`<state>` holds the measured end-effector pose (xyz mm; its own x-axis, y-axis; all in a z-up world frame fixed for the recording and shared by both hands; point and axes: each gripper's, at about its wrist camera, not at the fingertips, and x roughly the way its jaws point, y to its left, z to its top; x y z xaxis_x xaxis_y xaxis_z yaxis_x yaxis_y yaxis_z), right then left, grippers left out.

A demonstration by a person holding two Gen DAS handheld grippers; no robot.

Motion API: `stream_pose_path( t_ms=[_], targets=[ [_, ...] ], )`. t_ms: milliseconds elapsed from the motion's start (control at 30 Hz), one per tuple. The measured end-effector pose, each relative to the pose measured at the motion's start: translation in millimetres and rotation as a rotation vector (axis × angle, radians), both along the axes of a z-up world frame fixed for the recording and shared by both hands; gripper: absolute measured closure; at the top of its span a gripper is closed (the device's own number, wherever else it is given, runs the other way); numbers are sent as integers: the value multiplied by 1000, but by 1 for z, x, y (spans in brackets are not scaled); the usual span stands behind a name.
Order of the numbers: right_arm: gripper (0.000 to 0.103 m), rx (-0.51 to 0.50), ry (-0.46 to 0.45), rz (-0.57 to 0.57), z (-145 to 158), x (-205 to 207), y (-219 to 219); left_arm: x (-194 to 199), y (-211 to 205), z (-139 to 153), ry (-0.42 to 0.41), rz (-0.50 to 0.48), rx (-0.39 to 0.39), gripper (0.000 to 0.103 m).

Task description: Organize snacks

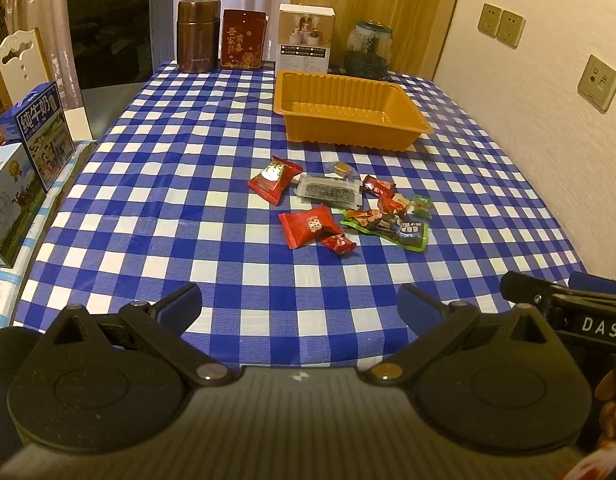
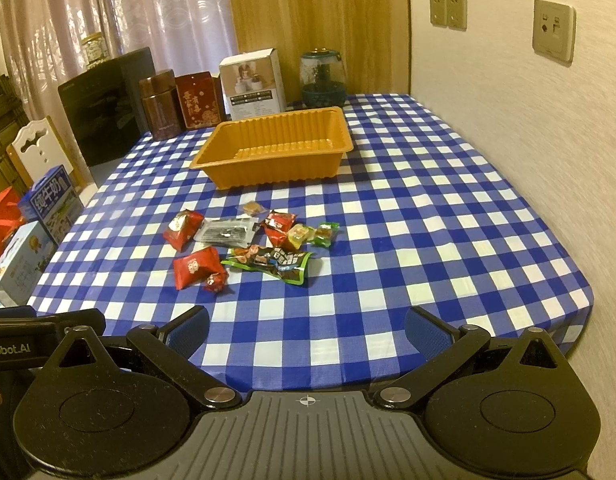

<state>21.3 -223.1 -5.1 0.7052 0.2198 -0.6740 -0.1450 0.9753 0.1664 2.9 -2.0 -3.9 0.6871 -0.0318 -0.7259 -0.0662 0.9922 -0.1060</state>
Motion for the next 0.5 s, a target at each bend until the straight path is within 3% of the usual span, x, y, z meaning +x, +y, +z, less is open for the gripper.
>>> stream_pose_path(
  t_ms=[500],
  targets=[
    [0, 31, -7, 3, -25, 36, 1, 43, 15, -23, 21, -3, -42, 1]
  ],
)
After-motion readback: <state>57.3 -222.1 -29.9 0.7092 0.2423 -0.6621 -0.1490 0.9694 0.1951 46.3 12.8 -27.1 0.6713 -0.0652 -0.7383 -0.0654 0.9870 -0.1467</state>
